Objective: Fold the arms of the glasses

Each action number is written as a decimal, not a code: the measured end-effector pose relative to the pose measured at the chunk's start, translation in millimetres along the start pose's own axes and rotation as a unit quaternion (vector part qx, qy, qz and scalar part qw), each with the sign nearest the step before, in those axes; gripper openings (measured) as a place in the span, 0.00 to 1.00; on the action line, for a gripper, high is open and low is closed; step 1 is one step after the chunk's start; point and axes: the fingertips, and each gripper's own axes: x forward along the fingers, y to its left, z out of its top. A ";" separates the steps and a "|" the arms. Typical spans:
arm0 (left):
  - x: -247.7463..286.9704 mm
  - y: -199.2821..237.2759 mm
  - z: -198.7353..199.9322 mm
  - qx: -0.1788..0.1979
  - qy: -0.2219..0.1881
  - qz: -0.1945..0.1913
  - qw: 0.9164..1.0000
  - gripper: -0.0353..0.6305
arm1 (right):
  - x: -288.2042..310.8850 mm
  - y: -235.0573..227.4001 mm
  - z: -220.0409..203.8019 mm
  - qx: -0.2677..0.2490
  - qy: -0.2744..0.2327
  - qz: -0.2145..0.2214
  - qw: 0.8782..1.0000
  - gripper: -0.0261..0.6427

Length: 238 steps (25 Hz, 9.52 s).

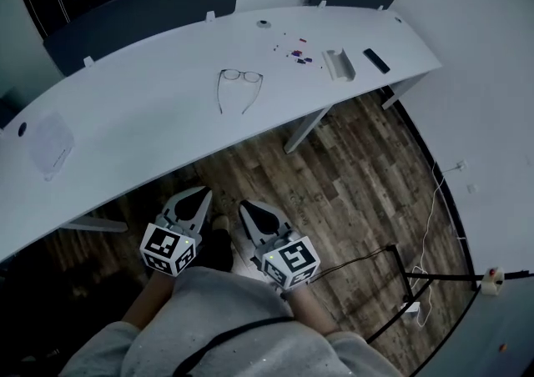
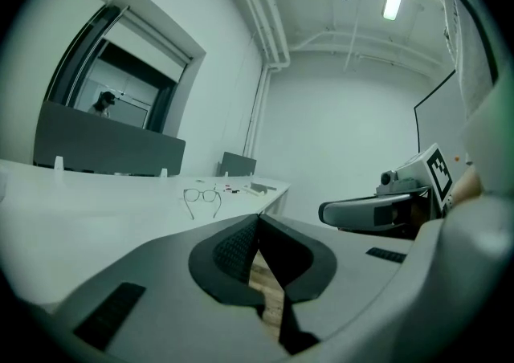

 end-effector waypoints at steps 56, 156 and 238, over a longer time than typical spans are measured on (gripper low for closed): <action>253.3 275.3 27.1 -0.008 0.093 0.081 0.992 0.08 | 258.2 -341.0 14.0 -0.500 0.246 -0.049 0.829 0.29; 276.7 235.2 4.1 0.097 0.130 0.000 0.987 0.10 | 318.8 -304.4 -18.7 -0.577 0.358 0.176 0.712 0.09; 355.5 224.3 -24.4 0.167 0.221 -0.059 0.959 0.08 | 301.3 -306.7 5.4 -0.241 0.252 0.258 0.901 0.09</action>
